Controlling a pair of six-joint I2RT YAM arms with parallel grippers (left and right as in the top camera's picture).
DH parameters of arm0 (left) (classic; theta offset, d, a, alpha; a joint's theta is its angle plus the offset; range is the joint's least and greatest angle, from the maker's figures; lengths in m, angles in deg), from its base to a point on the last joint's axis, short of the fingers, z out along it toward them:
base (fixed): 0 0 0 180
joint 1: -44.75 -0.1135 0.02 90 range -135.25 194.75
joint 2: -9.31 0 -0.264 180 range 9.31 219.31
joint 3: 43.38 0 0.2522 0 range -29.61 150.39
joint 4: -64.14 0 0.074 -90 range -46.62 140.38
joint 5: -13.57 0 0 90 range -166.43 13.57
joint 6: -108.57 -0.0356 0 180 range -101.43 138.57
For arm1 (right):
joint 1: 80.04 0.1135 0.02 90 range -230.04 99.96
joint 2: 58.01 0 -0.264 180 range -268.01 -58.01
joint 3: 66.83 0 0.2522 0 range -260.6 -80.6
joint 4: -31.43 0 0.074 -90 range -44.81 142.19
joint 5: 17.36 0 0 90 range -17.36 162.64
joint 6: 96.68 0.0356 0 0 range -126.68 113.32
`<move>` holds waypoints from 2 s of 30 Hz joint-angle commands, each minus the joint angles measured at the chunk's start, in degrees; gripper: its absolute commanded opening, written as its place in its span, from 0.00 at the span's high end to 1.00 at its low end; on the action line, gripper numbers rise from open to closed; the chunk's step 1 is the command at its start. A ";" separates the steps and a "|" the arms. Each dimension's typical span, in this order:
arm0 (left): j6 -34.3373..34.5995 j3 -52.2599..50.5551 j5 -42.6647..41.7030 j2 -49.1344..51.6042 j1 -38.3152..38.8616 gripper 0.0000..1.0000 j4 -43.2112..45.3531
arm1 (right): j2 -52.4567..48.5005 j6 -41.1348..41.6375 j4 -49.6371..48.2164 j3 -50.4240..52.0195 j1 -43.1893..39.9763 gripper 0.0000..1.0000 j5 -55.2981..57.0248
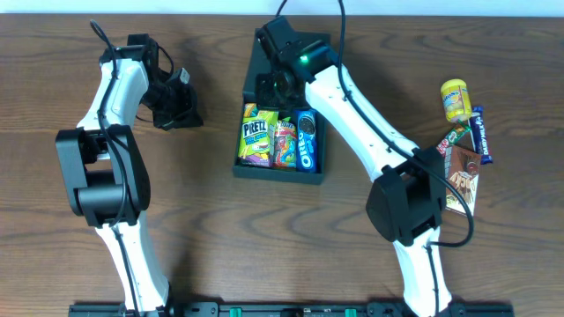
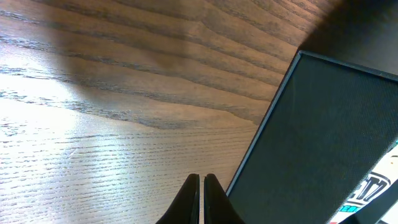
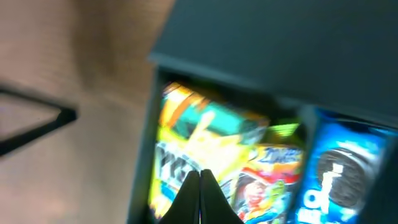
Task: Pack container
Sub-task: 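Lower the Pretz box into the box's left side and release, then move the right gripper back to the brown Pocky box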
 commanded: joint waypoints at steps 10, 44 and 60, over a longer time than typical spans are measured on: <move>-0.96 1.36 0.42 -0.81 0.26 0.94 0.00 | -6.16 -12.11 3.89 -0.74 -1.51 0.99 -13.27; -0.59 1.36 1.27 -0.81 0.26 0.94 0.20 | 6.05 -18.53 4.94 -3.34 -12.81 0.99 -1.46; -0.59 1.38 1.53 -0.81 1.38 0.94 1.27 | 9.01 -21.92 26.91 -0.66 -40.65 0.99 4.28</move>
